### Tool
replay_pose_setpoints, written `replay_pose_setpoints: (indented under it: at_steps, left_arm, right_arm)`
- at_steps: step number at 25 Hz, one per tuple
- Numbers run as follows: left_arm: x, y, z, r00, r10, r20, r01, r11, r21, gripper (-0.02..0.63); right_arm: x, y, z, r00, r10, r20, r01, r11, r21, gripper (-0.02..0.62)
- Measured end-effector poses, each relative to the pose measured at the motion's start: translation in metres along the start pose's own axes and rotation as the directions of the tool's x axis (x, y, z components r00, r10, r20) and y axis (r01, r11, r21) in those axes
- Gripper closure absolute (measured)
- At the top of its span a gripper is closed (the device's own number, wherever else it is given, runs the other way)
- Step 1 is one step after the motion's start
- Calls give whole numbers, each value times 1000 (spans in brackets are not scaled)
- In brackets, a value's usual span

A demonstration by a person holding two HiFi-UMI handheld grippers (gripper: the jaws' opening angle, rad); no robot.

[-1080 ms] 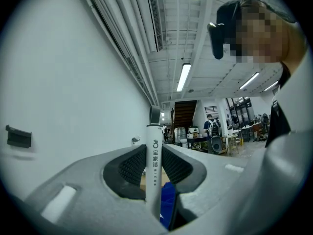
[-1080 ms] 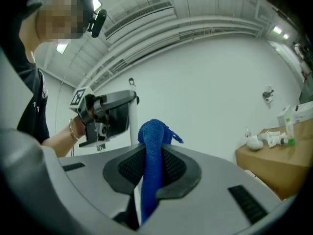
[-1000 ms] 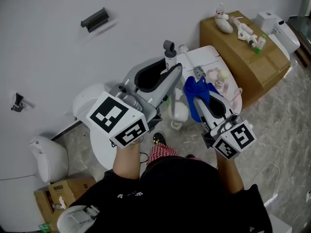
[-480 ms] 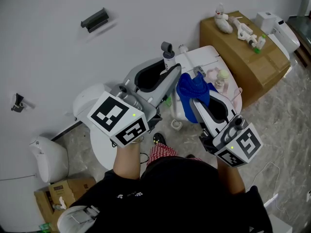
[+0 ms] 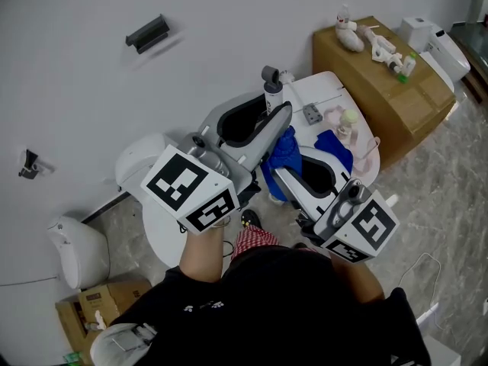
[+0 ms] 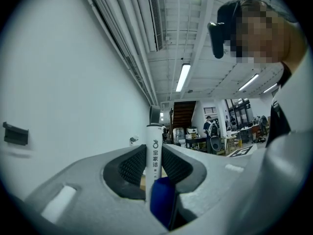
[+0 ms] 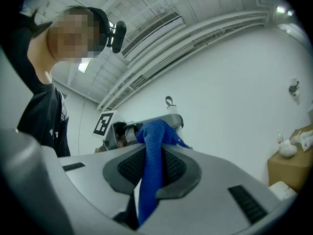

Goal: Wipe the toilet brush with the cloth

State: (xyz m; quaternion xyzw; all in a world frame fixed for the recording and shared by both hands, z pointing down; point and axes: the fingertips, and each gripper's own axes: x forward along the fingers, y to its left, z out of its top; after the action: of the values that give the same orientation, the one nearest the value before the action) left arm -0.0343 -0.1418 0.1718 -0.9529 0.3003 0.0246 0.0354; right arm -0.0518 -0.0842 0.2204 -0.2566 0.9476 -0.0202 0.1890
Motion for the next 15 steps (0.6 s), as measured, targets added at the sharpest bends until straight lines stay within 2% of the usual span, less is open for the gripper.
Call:
replay_pose_setpoints:
  at_steps: [5, 15]
  left_arm:
    - [1, -5, 3, 1000, -26, 12, 26, 1000, -16, 505]
    - [0, -6, 4, 1000, -22, 4, 22, 1000, -4, 505]
  right_arm:
    - [8, -1, -6, 1000, -5, -4, 5, 1000, 25, 531]
    - [6, -20, -3, 995, -86, 42, 82, 993, 87, 531]
